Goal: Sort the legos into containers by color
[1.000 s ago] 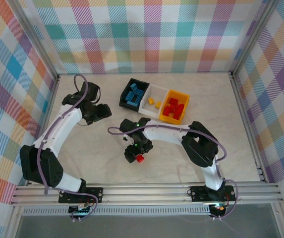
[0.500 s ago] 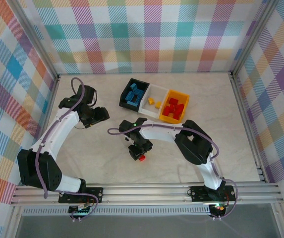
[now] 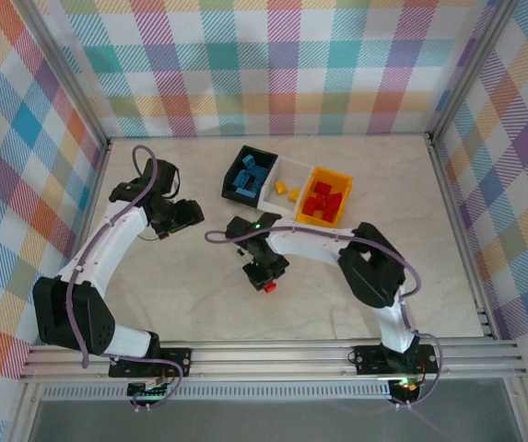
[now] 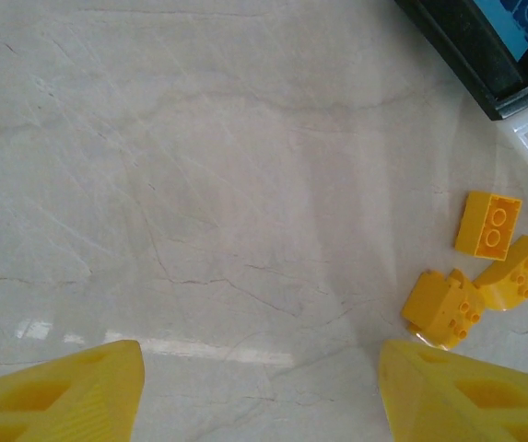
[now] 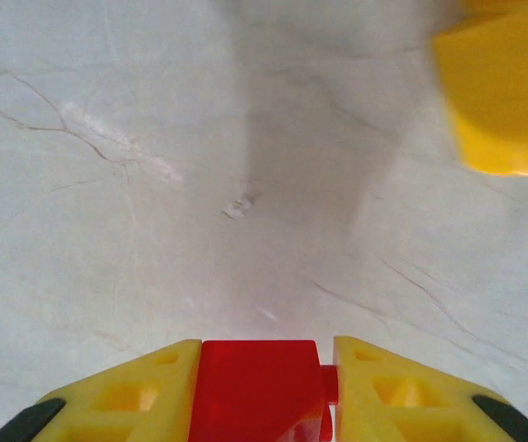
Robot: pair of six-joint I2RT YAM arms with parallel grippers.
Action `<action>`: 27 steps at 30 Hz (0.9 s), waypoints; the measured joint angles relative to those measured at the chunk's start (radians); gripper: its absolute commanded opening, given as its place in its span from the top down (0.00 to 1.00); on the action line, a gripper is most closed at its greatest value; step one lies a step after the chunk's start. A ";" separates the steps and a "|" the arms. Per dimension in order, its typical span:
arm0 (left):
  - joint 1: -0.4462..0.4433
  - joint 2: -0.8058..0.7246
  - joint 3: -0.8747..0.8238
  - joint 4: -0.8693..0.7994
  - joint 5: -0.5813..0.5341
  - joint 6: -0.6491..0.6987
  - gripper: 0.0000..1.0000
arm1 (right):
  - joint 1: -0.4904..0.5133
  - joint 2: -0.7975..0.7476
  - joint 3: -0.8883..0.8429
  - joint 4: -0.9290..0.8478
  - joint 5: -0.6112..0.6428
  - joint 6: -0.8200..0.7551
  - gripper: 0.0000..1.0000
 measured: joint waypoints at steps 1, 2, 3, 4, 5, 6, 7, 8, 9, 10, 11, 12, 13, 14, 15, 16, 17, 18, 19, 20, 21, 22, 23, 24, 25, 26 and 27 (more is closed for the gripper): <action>0.000 0.000 -0.001 0.005 0.003 0.000 0.32 | -0.018 -0.030 0.002 -0.009 0.003 0.000 0.63; 0.000 0.000 -0.002 0.010 0.008 0.000 0.32 | -0.041 -0.058 0.007 -0.019 0.006 0.000 0.63; 0.000 0.000 -0.002 0.014 0.013 0.000 0.32 | -0.069 -0.083 0.016 -0.028 0.010 0.000 0.63; 0.000 0.002 -0.002 0.016 0.019 0.000 0.32 | -0.105 -0.109 0.030 -0.033 0.011 -0.001 0.63; -0.002 0.005 -0.002 0.017 0.025 0.000 0.32 | -0.143 -0.129 0.047 -0.037 0.014 -0.003 0.63; -0.008 0.011 -0.002 0.016 0.030 0.000 0.32 | -0.186 -0.145 0.066 -0.038 0.016 -0.006 0.63; -0.014 0.019 -0.002 0.017 0.032 0.000 0.32 | -0.235 -0.155 0.089 -0.037 0.018 -0.012 0.63; -0.021 0.026 -0.002 0.018 0.033 0.000 0.32 | -0.276 -0.159 0.109 -0.035 0.018 -0.016 0.63; -0.034 0.036 -0.002 0.019 0.033 0.001 0.32 | -0.325 -0.159 0.132 -0.032 0.018 -0.019 0.63; -0.055 0.046 -0.002 0.021 0.033 0.001 0.32 | -0.369 -0.154 0.152 -0.027 0.018 -0.022 0.63; -0.076 0.053 -0.002 0.022 0.033 0.001 0.32 | -0.404 -0.148 0.167 -0.023 0.018 -0.024 0.63; -0.105 0.064 -0.002 0.024 0.035 0.001 0.32 | -0.449 -0.133 0.190 -0.023 0.016 -0.024 0.63; -0.136 0.074 -0.002 0.029 0.035 0.003 0.32 | -0.488 -0.110 0.217 -0.021 0.014 -0.024 0.63; -0.162 0.083 -0.002 0.034 0.037 0.005 0.32 | -0.515 -0.087 0.238 -0.018 0.011 -0.024 0.63; -0.195 0.095 -0.002 0.039 0.035 0.009 0.32 | -0.542 -0.055 0.263 -0.013 0.009 -0.024 0.63; -0.219 0.104 -0.001 0.041 0.036 0.013 0.32 | -0.562 -0.026 0.282 -0.010 0.008 -0.024 0.63; -0.248 0.116 -0.001 0.042 0.036 0.021 0.32 | -0.581 0.010 0.304 -0.007 0.004 -0.024 0.63; -0.272 0.129 0.000 0.042 0.036 0.027 0.32 | -0.597 0.045 0.324 -0.005 0.002 -0.024 0.63; -0.291 0.141 0.000 0.042 0.035 0.032 0.32 | -0.608 0.073 0.338 -0.003 0.000 -0.024 0.63; -0.308 0.153 0.002 0.042 0.036 0.035 0.32 | -0.618 0.104 0.355 -0.004 -0.002 -0.027 0.62; -0.321 0.165 0.003 0.042 0.037 0.039 0.32 | -0.626 0.133 0.371 -0.005 -0.003 -0.028 0.61; -0.331 0.175 0.004 0.043 0.037 0.042 0.32 | -0.632 0.153 0.382 -0.006 -0.005 -0.030 0.59; -0.336 0.187 0.005 0.044 0.038 0.046 0.32 | -0.637 0.174 0.395 -0.010 -0.005 -0.031 0.55; -0.342 0.198 0.006 0.045 0.040 0.051 0.32 | -0.642 0.189 0.404 -0.011 -0.008 -0.032 0.51; -0.346 0.211 0.010 0.045 0.043 0.055 0.32 | -0.645 0.198 0.409 -0.014 -0.009 -0.032 0.48; -0.351 0.226 0.018 0.045 0.043 0.058 0.32 | -0.648 0.202 0.412 -0.018 -0.009 -0.034 0.45; -0.355 0.246 0.031 0.045 0.043 0.062 0.32 | -0.650 0.203 0.412 -0.023 -0.010 -0.036 0.42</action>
